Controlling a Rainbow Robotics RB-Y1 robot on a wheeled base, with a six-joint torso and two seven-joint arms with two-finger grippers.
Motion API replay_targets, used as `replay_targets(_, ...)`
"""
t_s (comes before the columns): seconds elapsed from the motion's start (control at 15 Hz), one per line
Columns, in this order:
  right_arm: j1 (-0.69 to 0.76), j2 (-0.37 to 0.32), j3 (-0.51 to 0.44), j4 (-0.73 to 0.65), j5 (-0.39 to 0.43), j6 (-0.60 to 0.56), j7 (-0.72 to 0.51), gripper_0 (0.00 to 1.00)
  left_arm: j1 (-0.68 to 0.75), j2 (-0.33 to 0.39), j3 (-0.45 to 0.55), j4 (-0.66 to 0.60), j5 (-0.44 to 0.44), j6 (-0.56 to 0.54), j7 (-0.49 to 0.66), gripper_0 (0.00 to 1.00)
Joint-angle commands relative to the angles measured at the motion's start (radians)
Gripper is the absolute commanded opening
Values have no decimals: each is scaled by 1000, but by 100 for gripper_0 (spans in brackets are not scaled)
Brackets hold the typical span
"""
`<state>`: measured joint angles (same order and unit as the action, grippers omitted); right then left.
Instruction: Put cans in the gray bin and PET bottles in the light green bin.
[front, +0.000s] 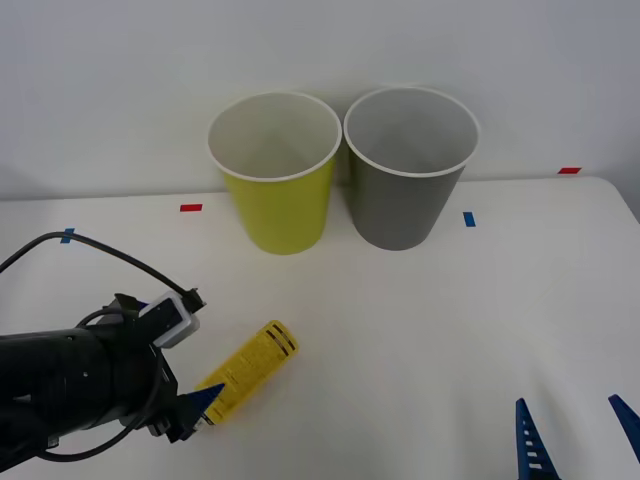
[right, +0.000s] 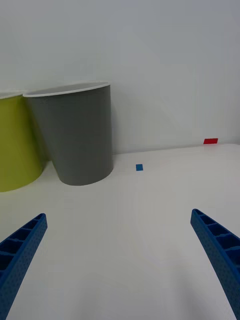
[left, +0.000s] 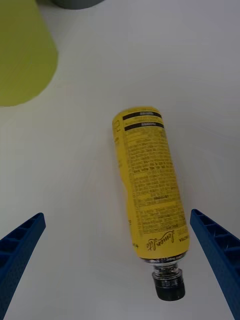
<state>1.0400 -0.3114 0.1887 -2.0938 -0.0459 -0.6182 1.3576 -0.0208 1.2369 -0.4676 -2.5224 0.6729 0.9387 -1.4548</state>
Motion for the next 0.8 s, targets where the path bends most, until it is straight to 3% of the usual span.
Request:
replay_targets(0.07,0,0,0,0,0,0,0,100,-123,-22,-85,48,79,25,77,100)
replay_targets(0.27,0,0,0,0,0,0,0,100,-197,-65,-114,62,83,106,122,100)
replay_targets(0.8,0,0,0,0,0,0,0,100,-205,-143,-115,88,80,144,162,100)
